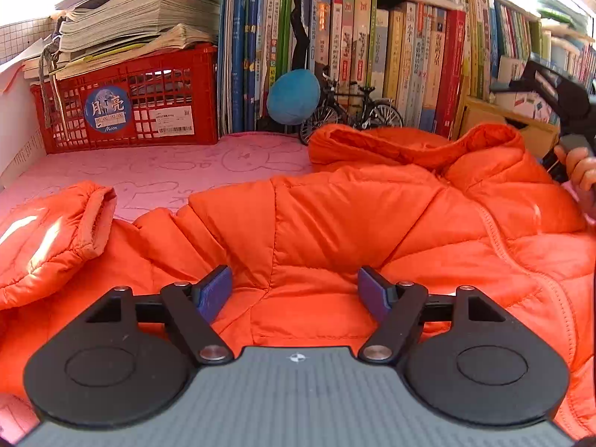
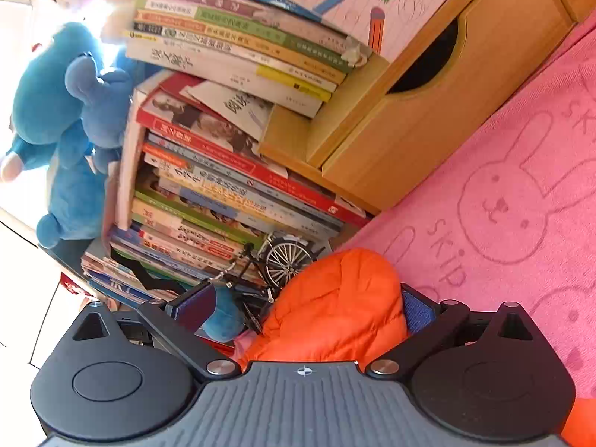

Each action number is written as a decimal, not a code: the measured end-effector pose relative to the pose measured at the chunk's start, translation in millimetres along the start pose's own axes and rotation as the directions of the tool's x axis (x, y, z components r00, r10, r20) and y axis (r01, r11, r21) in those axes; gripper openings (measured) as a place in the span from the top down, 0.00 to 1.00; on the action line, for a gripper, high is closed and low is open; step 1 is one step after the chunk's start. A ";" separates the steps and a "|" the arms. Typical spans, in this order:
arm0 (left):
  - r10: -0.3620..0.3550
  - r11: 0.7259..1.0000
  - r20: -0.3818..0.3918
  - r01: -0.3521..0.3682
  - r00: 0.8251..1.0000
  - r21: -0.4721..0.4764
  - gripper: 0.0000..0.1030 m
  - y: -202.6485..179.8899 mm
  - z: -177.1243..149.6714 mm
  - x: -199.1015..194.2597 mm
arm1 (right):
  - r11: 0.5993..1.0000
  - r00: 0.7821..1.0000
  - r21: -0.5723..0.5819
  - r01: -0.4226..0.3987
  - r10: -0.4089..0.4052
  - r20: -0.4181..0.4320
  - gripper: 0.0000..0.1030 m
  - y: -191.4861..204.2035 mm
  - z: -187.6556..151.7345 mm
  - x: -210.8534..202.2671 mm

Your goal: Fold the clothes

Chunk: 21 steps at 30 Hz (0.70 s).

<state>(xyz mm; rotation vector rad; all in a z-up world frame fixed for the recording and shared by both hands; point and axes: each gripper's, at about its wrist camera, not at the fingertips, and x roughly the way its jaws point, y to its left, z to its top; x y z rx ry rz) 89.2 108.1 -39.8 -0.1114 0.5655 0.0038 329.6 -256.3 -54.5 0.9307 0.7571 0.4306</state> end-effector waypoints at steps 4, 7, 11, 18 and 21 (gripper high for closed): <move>-0.050 0.997 0.000 0.050 0.999 -0.067 0.23 16.2 44.6 24.9 | 0.911 0.946 -0.269 0.313 -0.325 0.000 0.22 21.3 1.4 17.2; -0.042 0.995 -0.044 0.038 0.998 -0.096 0.22 25.3 83.9 56.5 | 0.832 0.918 -0.430 0.350 -0.397 -0.020 0.33 34.2 -11.0 35.6; -0.038 0.990 -0.110 0.023 0.993 -0.138 0.23 37.9 134.6 99.8 | 0.798 0.912 -0.518 0.308 -0.402 -0.077 0.40 44.9 -23.3 43.3; -0.189 0.949 -0.257 0.109 0.948 -0.295 0.20 47.8 107.5 167.2 | 0.520 0.901 -0.788 0.329 -0.422 0.097 0.82 83.1 -88.0 13.3; -0.200 0.957 -0.246 0.136 0.949 -0.255 0.42 35.6 103.7 163.3 | 0.335 0.890 -0.854 0.399 -0.366 0.273 0.87 110.4 -115.3 -5.1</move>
